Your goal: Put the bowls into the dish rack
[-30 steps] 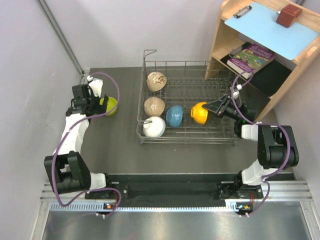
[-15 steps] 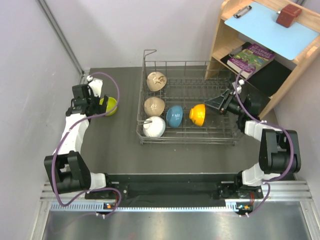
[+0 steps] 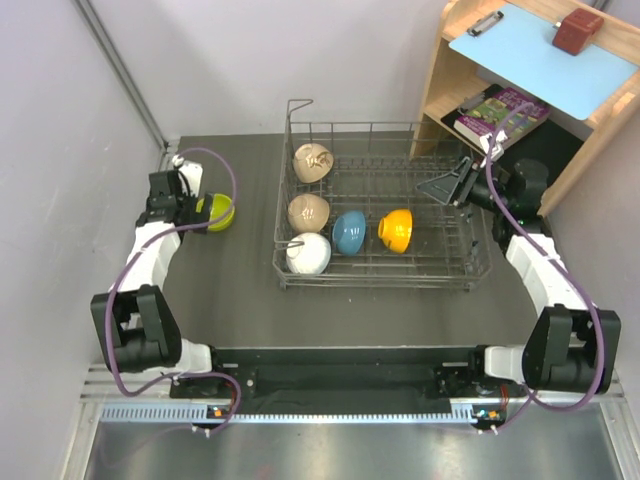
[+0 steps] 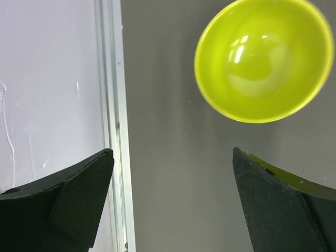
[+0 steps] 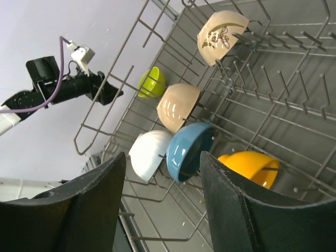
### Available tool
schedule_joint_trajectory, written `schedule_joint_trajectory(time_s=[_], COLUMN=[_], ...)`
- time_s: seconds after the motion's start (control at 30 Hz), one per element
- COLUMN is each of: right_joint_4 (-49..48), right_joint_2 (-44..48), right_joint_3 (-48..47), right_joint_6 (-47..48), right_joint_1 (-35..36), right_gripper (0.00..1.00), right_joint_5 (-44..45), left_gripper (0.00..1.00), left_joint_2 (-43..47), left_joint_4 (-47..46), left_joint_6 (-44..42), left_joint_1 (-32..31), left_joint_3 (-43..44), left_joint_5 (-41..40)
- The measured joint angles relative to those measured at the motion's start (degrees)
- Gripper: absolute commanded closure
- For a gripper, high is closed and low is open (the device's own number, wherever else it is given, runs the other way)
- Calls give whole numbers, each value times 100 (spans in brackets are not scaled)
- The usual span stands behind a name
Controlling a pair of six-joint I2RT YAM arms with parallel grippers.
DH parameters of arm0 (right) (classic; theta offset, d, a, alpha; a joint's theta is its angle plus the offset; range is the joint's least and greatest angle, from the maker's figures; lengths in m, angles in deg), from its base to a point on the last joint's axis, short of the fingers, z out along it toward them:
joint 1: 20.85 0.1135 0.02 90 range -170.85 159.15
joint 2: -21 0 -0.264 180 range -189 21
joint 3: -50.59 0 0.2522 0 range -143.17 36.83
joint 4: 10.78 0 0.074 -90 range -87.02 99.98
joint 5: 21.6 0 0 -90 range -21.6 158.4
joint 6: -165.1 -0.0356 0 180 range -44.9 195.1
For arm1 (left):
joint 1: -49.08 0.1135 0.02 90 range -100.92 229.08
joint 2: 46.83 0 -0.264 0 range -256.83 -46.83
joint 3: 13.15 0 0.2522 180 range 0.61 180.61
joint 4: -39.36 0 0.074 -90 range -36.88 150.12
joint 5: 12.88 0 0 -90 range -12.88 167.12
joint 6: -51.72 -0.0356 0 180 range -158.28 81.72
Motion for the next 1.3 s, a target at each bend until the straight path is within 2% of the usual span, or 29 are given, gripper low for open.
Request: schedule_joint_trajectory(time_s=[0.4,0.7,0.9,1.13,1.3], right_joint_4=[492,577,643,662,662], right_joint_2=[188,205,205,203,203], right_joint_3=[-442,-457,-457,-457,-457], right_joint_6=[201,225,308,372,376], right_joint_1=[-4,-4,-4,-4,-4], right_gripper=[40,39,39,39,39], right_joint_5=[-407,-452,-452,-452,-452], left_gripper=[1,1,2,9,15], left_joint_2=[-586,-1191,-1196,-1224,-1934], left_joint_4=[-319,-479,-490,-614,-660], left_joint_6=[76,166,317,525,627], left_joint_1=[522,614,616,621,621], left_joint_3=[-2,175,487,568,1047], left_joint_5=[-13,498,970,1335,1276])
